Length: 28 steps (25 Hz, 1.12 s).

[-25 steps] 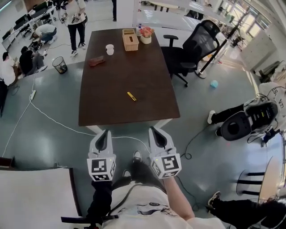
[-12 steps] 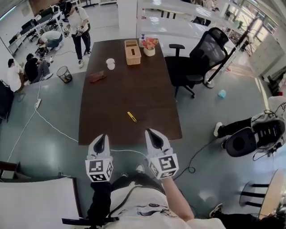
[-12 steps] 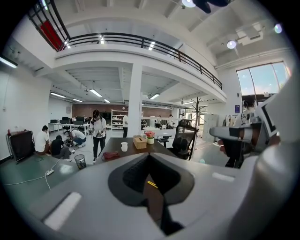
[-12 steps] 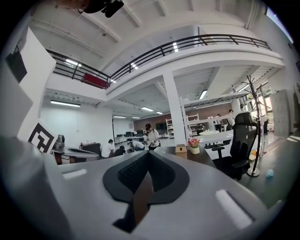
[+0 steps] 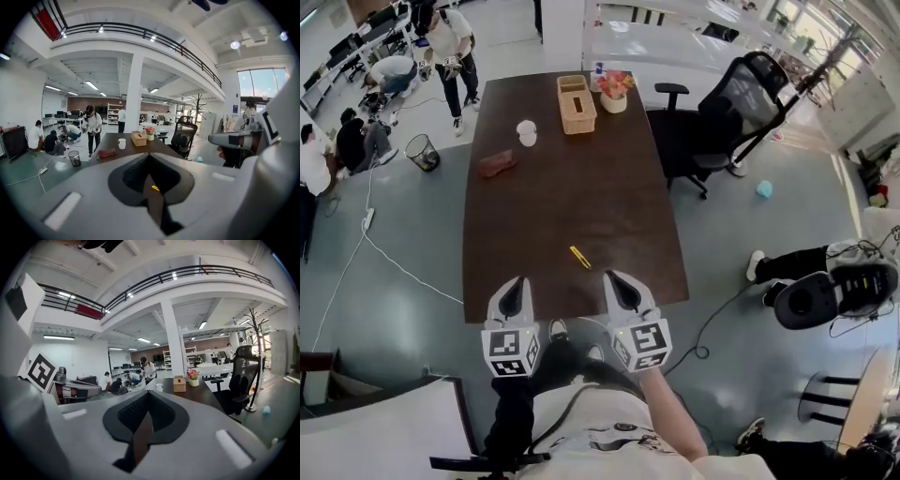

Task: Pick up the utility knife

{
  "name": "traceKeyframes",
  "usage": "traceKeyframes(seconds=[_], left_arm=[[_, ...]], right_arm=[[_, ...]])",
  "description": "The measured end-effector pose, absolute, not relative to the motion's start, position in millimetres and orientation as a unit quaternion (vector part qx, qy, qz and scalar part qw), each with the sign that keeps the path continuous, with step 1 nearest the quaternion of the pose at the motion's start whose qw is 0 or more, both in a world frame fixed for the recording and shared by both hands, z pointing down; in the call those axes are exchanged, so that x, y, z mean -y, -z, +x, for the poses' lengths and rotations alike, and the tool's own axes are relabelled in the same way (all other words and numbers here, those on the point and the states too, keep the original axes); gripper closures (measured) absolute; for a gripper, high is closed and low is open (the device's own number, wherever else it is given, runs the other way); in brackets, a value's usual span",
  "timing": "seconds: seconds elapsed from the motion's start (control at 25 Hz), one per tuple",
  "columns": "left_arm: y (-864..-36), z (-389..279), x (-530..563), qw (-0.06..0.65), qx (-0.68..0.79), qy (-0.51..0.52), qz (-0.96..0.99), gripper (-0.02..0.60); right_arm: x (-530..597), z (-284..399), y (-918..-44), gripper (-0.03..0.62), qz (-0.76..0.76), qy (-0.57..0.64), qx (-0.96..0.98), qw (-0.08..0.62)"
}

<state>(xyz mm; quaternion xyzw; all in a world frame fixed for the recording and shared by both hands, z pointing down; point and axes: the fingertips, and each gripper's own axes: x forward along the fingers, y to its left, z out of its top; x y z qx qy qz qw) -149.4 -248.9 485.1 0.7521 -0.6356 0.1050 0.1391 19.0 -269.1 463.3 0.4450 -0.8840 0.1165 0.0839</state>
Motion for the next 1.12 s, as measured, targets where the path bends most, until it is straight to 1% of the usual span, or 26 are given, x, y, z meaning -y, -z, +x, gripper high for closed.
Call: traceKeyframes(seconds=[0.12, 0.24, 0.32, 0.44, 0.56, 0.76, 1.12], left_arm=[[-503.1, -151.6, 276.2, 0.161, 0.61, -0.11, 0.768, 0.583], [-549.0, -154.9, 290.8, 0.218, 0.58, -0.134, 0.773, 0.583], [-581.7, -159.0, 290.5, 0.256, 0.568, -0.158, 0.766, 0.584], [-619.8, -157.0, 283.4, 0.305, 0.545, -0.182, 0.76, 0.583], [-654.4, -148.9, 276.6, 0.351, 0.523, -0.2, 0.751, 0.583], [-692.0, -144.4, 275.3, 0.388, 0.519, -0.23, 0.727, 0.583], [-722.3, -130.9, 287.3, 0.434, 0.511, -0.249, 0.699, 0.583]], right_arm=[[287.7, 8.8, -485.8, 0.592, 0.445, -0.136, 0.878, 0.111], [304.9, 9.4, -531.7, 0.592, 0.462, -0.177, 0.856, 0.15], [306.7, 10.2, -572.0, 0.592, 0.462, -0.213, 0.84, 0.189], [298.3, 7.8, -625.1, 0.592, 0.434, -0.257, 0.827, 0.247], [301.2, 9.3, -667.6, 0.592, 0.413, -0.292, 0.814, 0.286], [323.0, 6.8, -713.3, 0.592, 0.377, -0.33, 0.802, 0.326], [341.3, -5.9, -755.9, 0.591, 0.327, -0.363, 0.786, 0.379]])
